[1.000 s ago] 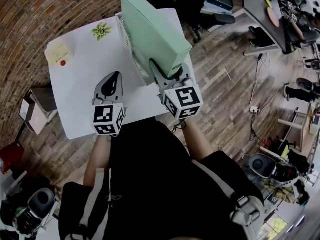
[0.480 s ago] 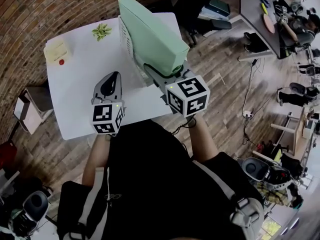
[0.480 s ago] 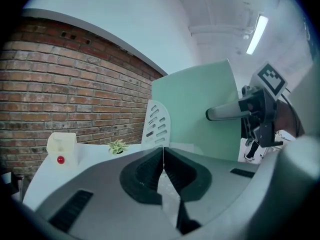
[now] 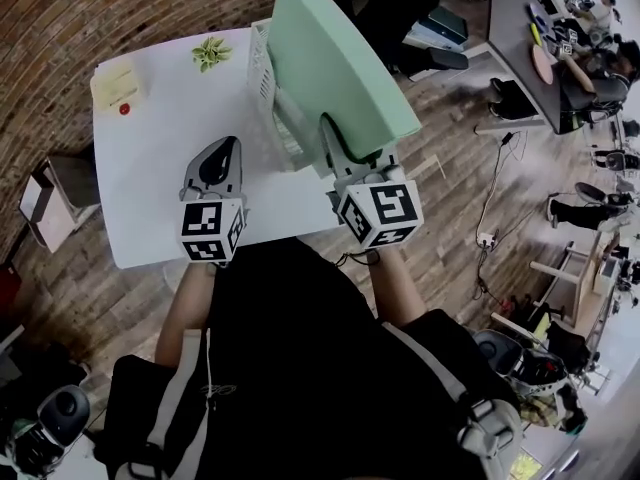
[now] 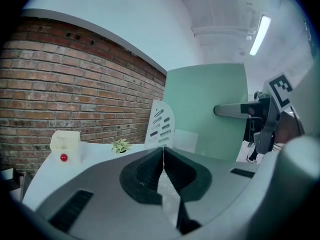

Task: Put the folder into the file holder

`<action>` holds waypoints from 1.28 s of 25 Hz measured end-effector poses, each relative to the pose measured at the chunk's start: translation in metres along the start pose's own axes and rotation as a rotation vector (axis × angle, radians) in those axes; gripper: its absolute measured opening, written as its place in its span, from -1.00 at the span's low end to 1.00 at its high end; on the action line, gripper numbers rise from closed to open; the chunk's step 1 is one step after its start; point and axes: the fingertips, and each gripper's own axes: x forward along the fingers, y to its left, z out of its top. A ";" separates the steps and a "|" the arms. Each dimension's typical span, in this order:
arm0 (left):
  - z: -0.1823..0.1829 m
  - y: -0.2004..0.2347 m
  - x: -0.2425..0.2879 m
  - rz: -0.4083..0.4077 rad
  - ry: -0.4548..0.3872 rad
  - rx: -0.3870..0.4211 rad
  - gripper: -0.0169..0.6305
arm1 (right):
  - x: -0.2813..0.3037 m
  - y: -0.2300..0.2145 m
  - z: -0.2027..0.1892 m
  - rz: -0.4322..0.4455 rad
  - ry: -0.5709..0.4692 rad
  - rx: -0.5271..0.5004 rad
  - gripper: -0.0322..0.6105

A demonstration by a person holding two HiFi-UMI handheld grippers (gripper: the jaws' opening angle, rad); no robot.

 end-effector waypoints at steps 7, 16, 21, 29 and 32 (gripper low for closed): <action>0.003 0.001 0.001 0.010 -0.009 0.016 -0.88 | -0.009 -0.002 0.017 -0.015 -0.216 0.043 -0.46; -0.002 0.001 -0.002 0.009 0.007 0.025 -0.88 | -0.004 -0.011 -0.010 -0.043 -0.273 0.139 -0.46; -0.007 0.004 0.000 0.010 0.020 0.025 -0.88 | 0.006 -0.006 -0.027 -0.047 -0.240 0.118 -0.46; -0.010 0.003 0.003 0.006 0.027 0.022 -0.88 | 0.019 0.002 -0.054 -0.037 -0.140 0.095 -0.41; -0.011 0.003 0.003 0.007 0.030 0.022 -0.88 | 0.019 0.003 -0.059 -0.039 -0.131 0.090 -0.42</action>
